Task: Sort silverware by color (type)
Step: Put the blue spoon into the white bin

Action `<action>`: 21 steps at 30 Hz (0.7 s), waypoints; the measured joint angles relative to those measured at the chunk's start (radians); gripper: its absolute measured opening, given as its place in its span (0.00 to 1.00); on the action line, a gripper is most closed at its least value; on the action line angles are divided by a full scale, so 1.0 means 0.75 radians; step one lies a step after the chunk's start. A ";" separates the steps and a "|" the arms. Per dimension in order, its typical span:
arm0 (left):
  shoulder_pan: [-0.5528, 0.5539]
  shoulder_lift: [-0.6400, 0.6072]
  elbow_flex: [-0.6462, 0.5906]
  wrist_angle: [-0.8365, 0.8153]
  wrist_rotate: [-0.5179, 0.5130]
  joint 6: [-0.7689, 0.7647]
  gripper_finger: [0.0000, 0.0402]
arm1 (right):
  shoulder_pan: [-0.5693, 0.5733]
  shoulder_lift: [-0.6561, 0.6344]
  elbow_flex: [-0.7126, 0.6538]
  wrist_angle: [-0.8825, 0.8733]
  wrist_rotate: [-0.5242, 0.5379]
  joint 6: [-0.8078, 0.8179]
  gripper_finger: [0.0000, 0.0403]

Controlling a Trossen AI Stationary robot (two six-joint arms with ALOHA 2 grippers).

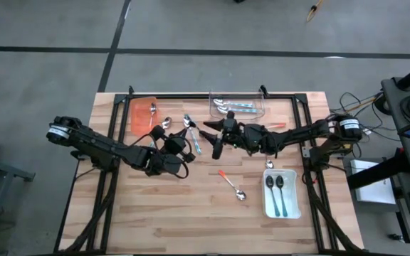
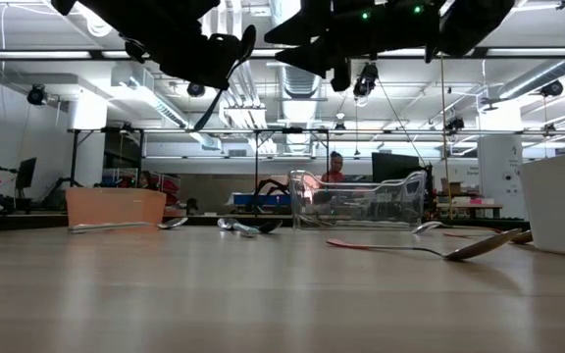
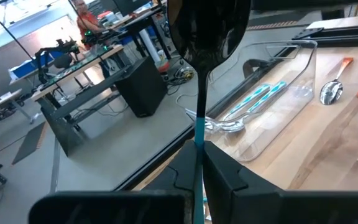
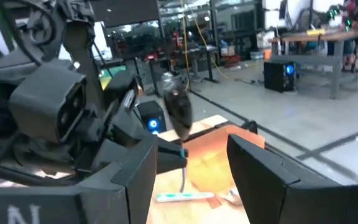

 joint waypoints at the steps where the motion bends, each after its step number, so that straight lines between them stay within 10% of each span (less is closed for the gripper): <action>1: 0.000 0.000 0.000 0.000 0.000 0.000 0.00 | 0.000 0.019 0.017 0.001 -0.007 -0.023 0.46; 14: 0.000 0.000 0.000 -0.002 0.001 -0.001 0.00 | 0.000 0.199 0.263 -0.006 0.073 -0.210 0.45; 21: 0.000 0.000 0.000 -0.002 0.001 0.000 0.00 | 0.000 0.204 0.263 -0.009 0.077 -0.197 0.24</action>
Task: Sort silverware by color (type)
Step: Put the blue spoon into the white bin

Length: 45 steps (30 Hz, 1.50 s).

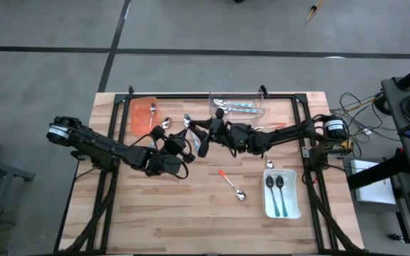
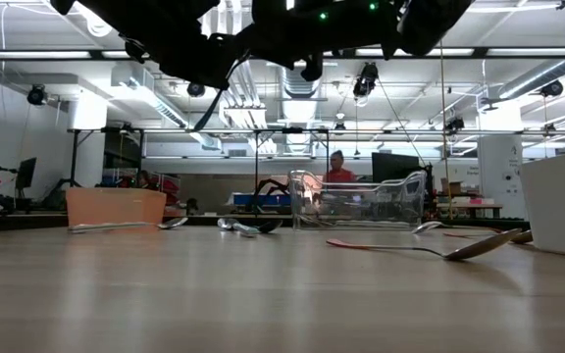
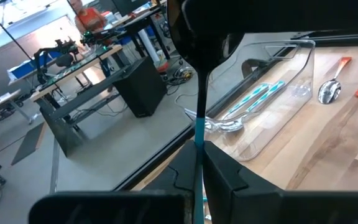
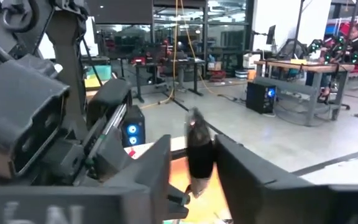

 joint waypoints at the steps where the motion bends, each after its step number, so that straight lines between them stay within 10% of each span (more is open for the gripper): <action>1: 0.000 0.000 0.000 -0.001 0.000 0.000 0.00 | 0.000 0.000 -0.003 0.001 0.000 0.002 0.19; 5: -0.003 0.000 0.000 0.000 0.008 -0.001 0.00 | -0.003 0.000 -0.005 -0.011 0.021 -0.009 0.05; 16: -0.001 0.000 0.000 0.003 0.168 0.006 0.08 | 0.001 -0.066 -0.007 -0.207 0.006 -0.034 0.03; 32: 0.000 -0.017 0.000 0.054 0.826 0.343 0.28 | 0.000 -0.338 0.069 -1.354 -0.221 -0.124 0.03; 38: 0.035 -0.017 0.000 0.338 1.112 0.500 0.29 | 0.001 -0.335 0.068 -1.383 -0.366 -0.130 0.03; 45: 0.110 -0.017 0.000 0.432 1.131 0.486 0.29 | 0.004 -0.330 0.060 -1.381 -0.367 -0.124 0.03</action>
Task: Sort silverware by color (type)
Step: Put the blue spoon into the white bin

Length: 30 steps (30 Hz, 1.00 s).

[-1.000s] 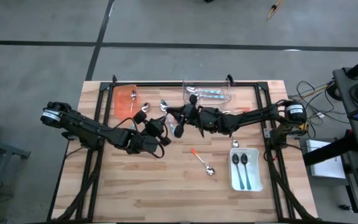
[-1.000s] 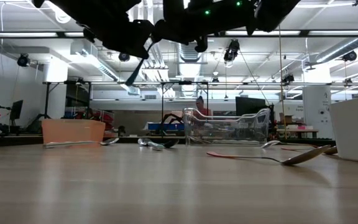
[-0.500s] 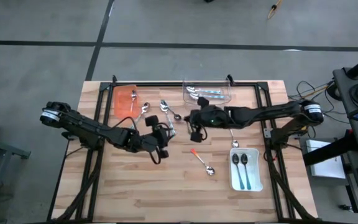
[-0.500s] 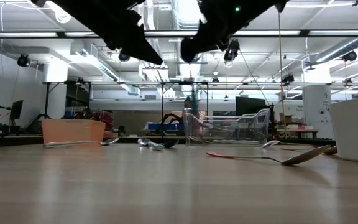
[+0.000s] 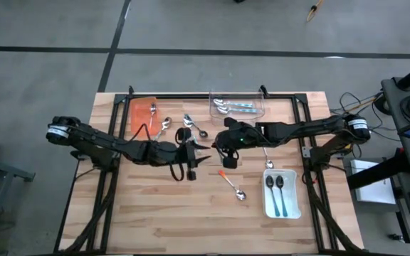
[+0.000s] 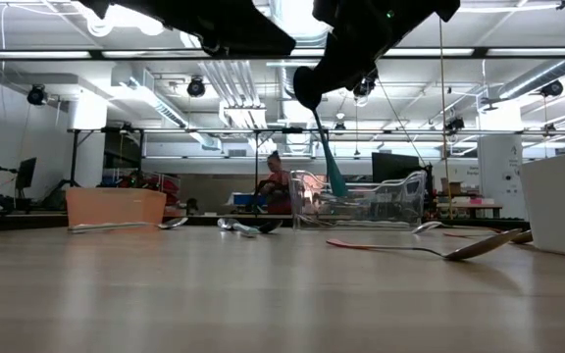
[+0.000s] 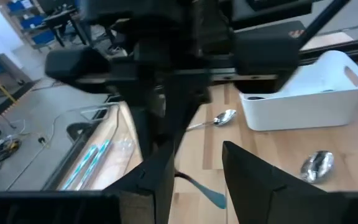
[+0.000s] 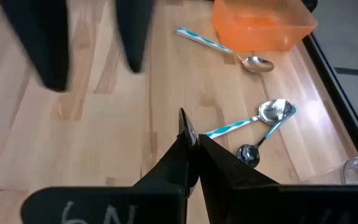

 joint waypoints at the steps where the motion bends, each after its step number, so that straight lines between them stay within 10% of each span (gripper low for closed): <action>1: 0.010 0.000 0.000 0.000 0.013 -0.009 0.29 | 0.001 0.000 0.000 0.001 0.000 -0.004 0.03; 25: 0.141 0.117 -0.002 0.163 0.121 -0.056 0.28 | 0.005 0.001 -0.004 0.012 -0.028 -0.038 0.03; 30: 0.144 0.117 -0.002 0.171 0.153 -0.057 0.14 | 0.011 0.001 -0.005 0.011 -0.045 -0.036 0.03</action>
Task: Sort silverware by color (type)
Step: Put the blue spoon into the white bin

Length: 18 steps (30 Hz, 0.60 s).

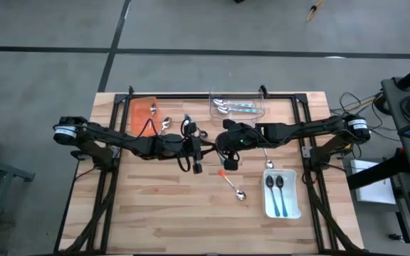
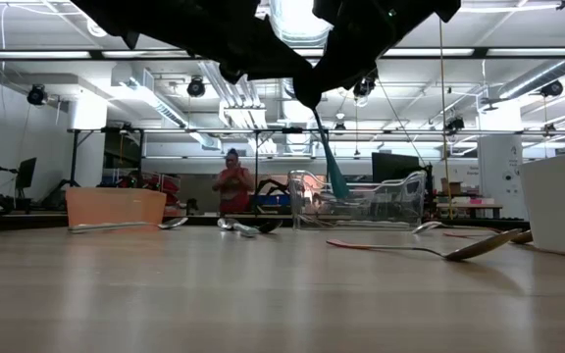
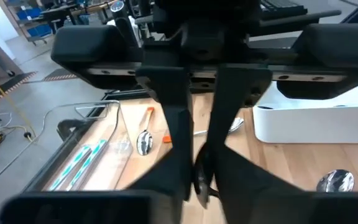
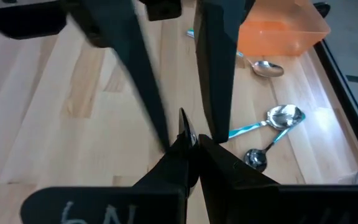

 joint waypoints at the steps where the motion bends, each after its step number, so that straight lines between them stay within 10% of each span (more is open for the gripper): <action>1: 0.000 0.000 0.000 0.002 0.004 -0.001 0.08 | 0.000 0.000 0.000 0.001 0.001 -0.003 0.03; 18: -0.049 0.004 0.000 0.024 -0.105 -0.157 0.00 | 0.001 0.000 -0.002 0.010 0.001 0.078 0.04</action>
